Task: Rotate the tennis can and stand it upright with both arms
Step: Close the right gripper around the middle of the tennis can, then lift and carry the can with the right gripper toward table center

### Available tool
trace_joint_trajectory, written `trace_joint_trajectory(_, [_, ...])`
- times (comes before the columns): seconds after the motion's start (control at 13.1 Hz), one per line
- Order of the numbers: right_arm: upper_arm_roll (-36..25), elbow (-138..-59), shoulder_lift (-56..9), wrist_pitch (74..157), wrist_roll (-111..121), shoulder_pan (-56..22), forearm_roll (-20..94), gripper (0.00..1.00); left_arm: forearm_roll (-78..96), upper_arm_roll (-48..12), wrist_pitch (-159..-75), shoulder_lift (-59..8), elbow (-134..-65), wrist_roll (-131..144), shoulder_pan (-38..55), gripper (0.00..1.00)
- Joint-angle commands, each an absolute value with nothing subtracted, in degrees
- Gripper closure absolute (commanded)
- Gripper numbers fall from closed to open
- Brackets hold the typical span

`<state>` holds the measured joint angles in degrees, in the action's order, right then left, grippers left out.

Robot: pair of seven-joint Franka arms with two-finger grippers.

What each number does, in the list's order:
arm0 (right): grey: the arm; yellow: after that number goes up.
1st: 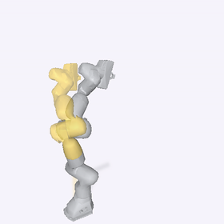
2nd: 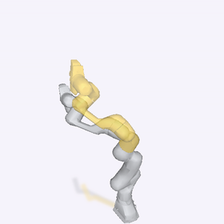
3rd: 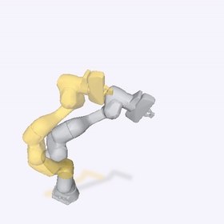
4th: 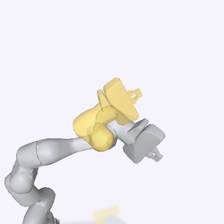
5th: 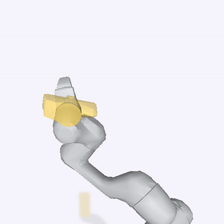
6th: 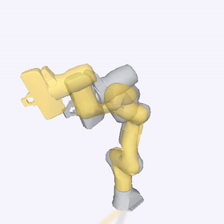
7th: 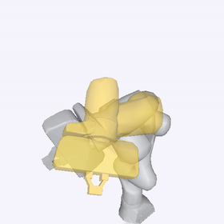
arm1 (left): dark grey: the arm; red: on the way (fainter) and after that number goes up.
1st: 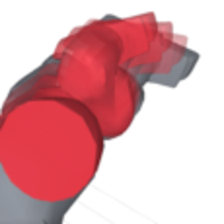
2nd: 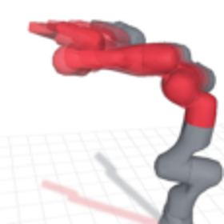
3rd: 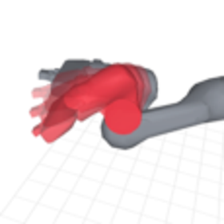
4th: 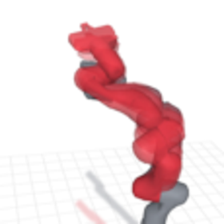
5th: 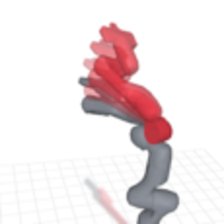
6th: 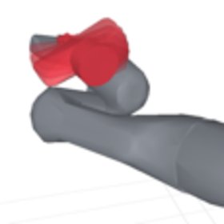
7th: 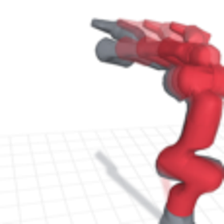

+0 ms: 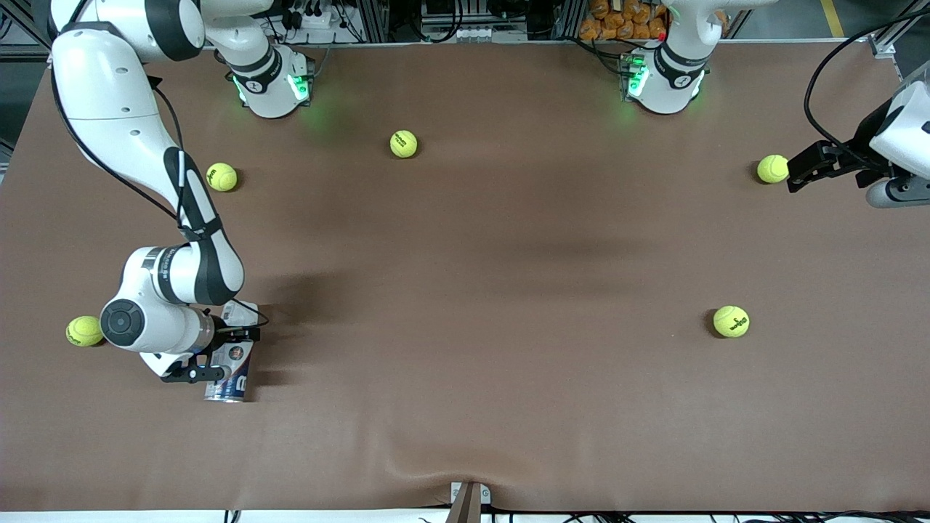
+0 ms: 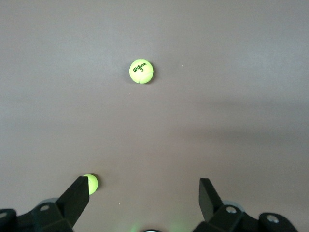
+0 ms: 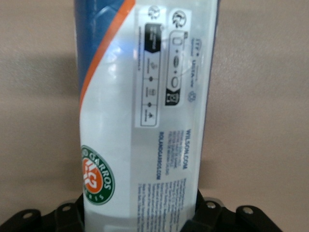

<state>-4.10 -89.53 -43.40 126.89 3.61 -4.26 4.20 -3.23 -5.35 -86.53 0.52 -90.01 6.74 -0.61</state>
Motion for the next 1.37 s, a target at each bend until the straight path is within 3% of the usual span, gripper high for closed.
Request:
trace_joint_trajectory(0.0, [-3.34, -88.77, -41.4, 124.81, 4.48, -4.57, 5.1, 0.25, -2.37, -5.45, -86.57, 1.14, -90.35, 5.62, -0.97, 0.0])
trace_joint_trajectory(0.84, [0.35, -87.19, -33.67, 122.78, 12.29, -4.92, 5.01, 0.22, -2.37, -5.45, -86.48, 1.23, -90.35, 5.62, -1.05, 0.0])
trace_joint_trajectory(1.29, [1.49, -83.94, -32.09, 122.7, 21.51, -10.54, 3.87, 0.22, -2.37, -5.19, -86.48, 1.14, -90.35, 5.71, -1.14, 0.0])
